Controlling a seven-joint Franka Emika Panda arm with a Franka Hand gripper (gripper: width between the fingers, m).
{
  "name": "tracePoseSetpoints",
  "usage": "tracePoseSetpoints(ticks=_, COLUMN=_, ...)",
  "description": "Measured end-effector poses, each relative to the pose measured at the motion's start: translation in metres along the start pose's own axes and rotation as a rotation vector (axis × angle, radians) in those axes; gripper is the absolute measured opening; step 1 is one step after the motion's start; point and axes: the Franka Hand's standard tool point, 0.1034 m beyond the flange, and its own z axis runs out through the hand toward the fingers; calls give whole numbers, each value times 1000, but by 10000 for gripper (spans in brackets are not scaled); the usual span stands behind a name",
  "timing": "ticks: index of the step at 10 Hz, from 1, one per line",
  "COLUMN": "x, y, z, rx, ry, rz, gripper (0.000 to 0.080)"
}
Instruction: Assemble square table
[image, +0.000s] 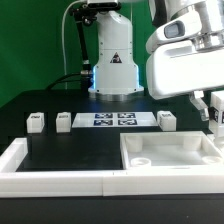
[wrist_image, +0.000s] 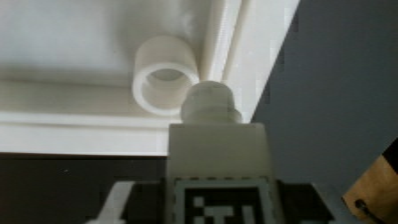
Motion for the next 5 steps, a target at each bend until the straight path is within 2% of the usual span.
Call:
tracePoseSetpoints(ticks=2, x=2, y=7, z=2, rx=-6, ry=-2, rz=-7, gripper=290)
tracePoseSetpoints(ticks=3, x=9, y=10, z=2, rx=-7, ry=0, rz=-3, gripper=290)
tracePoseSetpoints(ticks=5, x=9, y=9, z=5, rx=-7, ry=4, rz=-3, gripper=290)
